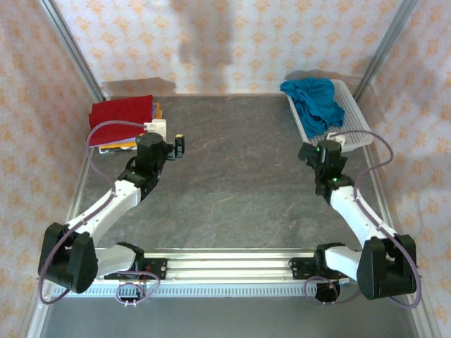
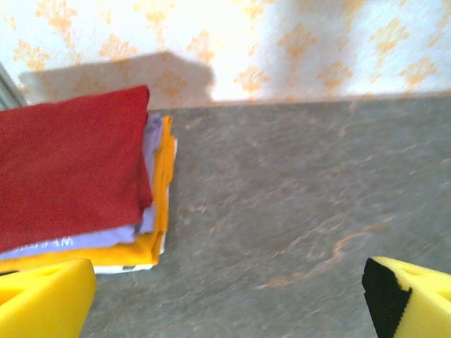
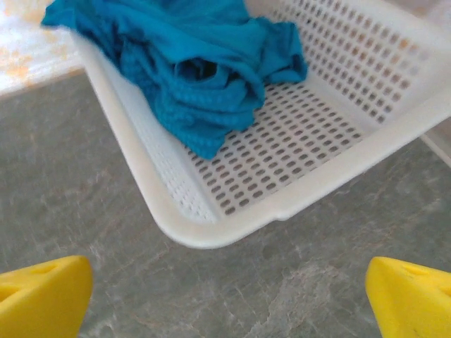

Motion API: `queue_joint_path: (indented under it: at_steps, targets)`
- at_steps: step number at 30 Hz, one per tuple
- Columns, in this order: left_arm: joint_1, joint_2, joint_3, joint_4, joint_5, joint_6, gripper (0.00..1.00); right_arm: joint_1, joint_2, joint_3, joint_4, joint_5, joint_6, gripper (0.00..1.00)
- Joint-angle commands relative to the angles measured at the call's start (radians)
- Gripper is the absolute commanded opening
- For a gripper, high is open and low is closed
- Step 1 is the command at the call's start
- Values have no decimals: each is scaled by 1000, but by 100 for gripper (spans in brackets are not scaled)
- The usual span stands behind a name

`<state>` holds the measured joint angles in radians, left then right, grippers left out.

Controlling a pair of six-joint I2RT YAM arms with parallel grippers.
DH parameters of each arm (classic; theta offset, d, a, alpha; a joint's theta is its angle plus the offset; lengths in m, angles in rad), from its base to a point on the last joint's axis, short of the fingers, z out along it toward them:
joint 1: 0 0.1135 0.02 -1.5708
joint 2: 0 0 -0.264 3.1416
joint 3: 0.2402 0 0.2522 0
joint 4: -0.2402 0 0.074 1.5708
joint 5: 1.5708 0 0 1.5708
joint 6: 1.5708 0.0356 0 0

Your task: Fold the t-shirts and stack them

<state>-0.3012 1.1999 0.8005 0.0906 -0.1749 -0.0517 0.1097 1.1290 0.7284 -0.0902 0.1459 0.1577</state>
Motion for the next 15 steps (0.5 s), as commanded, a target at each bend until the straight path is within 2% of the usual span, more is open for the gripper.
queue_joint_path:
  at_steps: [1,5,10,15]
  targets:
    - [-49,-17,83,-193,0,-114,99,-1,2,162,-390,62,122,99]
    - [-131,62,135,-184,114,-248,99,-26,169,436,-526,-58,92,99]
    - [-272,201,200,-132,111,-295,99,-99,486,807,-658,-202,29,100]
    - [-337,318,280,-98,145,-350,99,-158,806,1169,-794,-317,-16,85]
